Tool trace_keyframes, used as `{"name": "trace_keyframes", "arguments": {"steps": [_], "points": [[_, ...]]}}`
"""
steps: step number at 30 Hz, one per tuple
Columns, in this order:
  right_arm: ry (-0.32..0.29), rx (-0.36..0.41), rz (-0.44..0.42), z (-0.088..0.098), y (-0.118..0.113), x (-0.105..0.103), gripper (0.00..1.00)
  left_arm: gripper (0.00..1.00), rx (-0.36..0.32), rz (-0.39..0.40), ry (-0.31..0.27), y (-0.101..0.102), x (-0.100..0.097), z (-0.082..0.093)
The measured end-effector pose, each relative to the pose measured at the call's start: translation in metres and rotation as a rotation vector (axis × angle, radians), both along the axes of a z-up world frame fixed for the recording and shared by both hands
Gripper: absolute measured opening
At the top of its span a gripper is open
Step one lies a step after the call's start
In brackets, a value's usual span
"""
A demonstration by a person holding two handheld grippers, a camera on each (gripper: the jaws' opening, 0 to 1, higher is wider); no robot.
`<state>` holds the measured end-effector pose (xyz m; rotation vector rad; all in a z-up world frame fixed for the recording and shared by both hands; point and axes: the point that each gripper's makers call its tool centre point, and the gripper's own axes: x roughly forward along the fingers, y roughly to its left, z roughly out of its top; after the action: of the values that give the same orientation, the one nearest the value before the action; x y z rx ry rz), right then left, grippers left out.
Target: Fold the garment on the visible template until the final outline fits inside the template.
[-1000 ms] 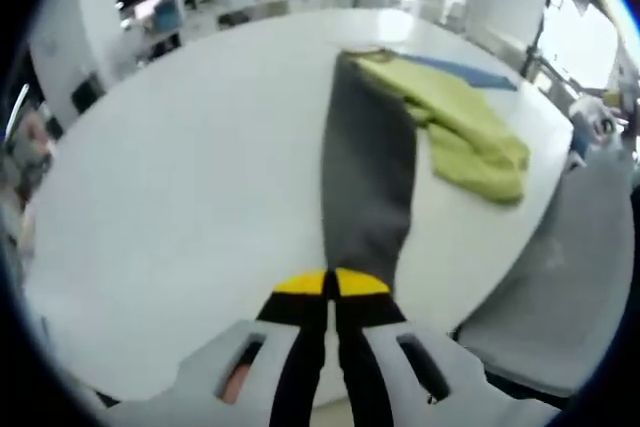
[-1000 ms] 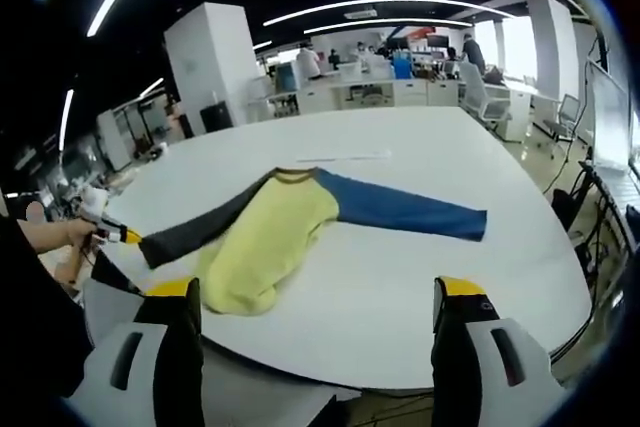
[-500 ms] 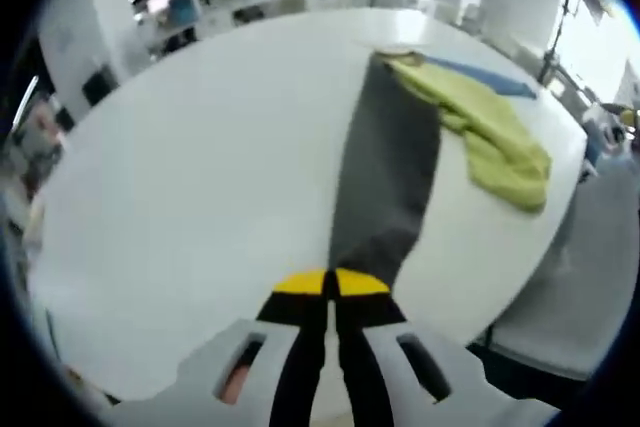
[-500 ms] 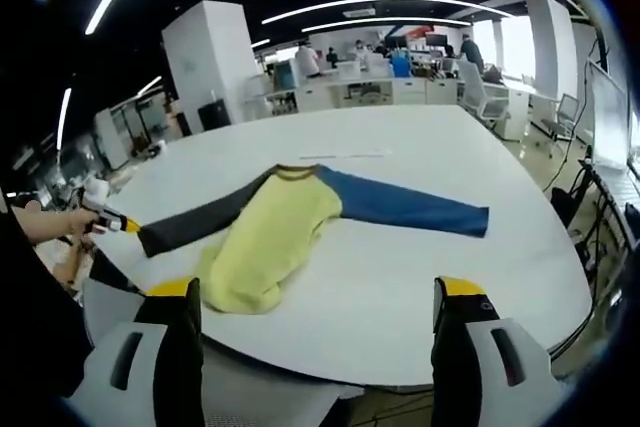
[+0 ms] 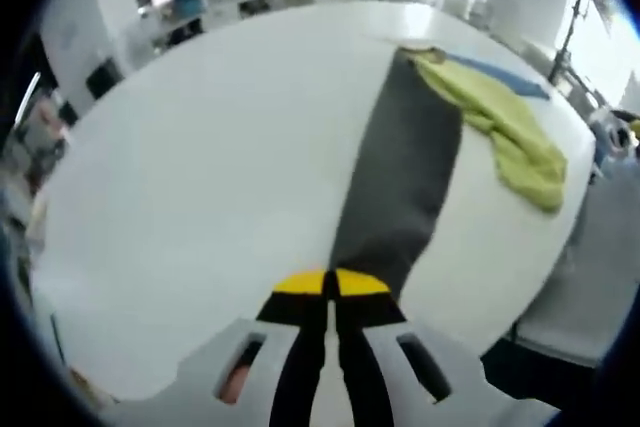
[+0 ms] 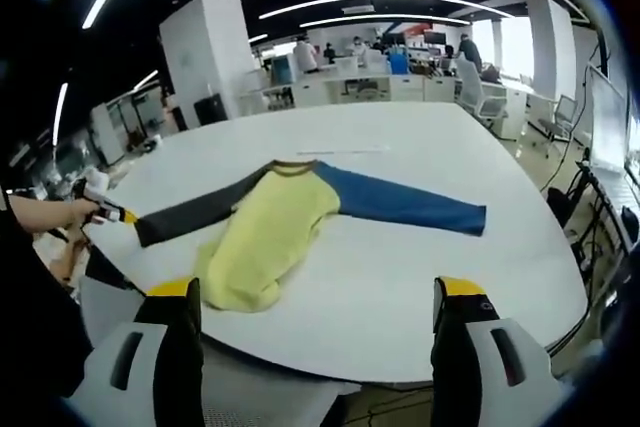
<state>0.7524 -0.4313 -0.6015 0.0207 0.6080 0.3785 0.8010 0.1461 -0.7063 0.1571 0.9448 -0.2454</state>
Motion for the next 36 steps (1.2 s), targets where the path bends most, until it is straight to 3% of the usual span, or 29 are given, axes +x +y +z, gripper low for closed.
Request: {"name": "trace_keyframes", "arguments": {"steps": [23, 36], "points": [[0.031, -0.052, 0.010, 0.001, 0.013, 0.010, 0.96, 0.00, -0.039, 0.243, 0.055, 0.061, 0.027, -0.026], [0.052, -0.061, 0.018, -0.006, 0.025, 0.014, 0.96, 0.00, -0.018, 0.321, 0.087, 0.086, 0.038, -0.038]]}}
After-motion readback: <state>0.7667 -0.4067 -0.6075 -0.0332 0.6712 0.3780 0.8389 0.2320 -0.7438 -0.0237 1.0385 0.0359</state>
